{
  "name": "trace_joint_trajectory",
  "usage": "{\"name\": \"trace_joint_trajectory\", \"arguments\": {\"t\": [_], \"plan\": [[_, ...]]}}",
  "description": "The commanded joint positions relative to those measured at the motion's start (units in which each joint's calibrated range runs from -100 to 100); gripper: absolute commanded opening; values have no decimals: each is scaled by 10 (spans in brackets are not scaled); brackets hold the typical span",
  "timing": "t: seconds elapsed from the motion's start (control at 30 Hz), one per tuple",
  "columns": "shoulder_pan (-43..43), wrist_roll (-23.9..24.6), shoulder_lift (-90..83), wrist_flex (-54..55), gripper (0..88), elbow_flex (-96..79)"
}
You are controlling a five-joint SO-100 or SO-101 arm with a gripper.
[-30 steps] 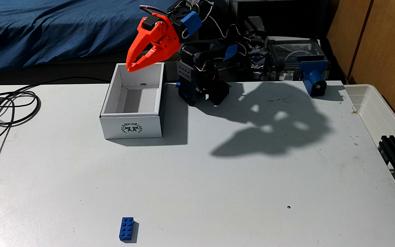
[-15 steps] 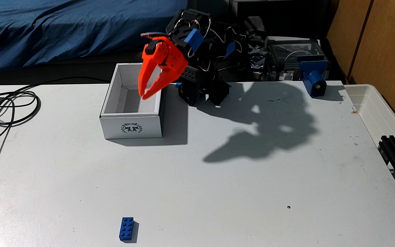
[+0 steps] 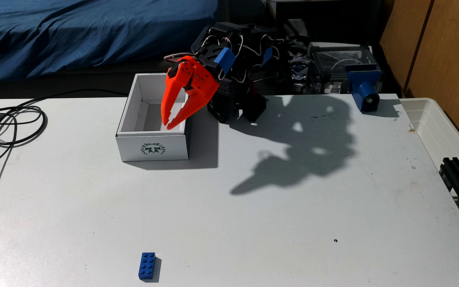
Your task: Grab the blue brick and place in box
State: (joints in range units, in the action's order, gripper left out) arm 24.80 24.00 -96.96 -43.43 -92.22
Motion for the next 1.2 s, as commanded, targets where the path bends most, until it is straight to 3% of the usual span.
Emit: {"name": "trace_joint_trajectory", "arguments": {"t": [0.0,0.3,0.5,0.7,1.17], "plan": [[-5,7,1,1,14,15],[-18,11,64,-3,15,123],[-17,28,282,-42,14,325],[-17,82,529,-91,15,495],[-19,124,879,-99,16,670]]}}
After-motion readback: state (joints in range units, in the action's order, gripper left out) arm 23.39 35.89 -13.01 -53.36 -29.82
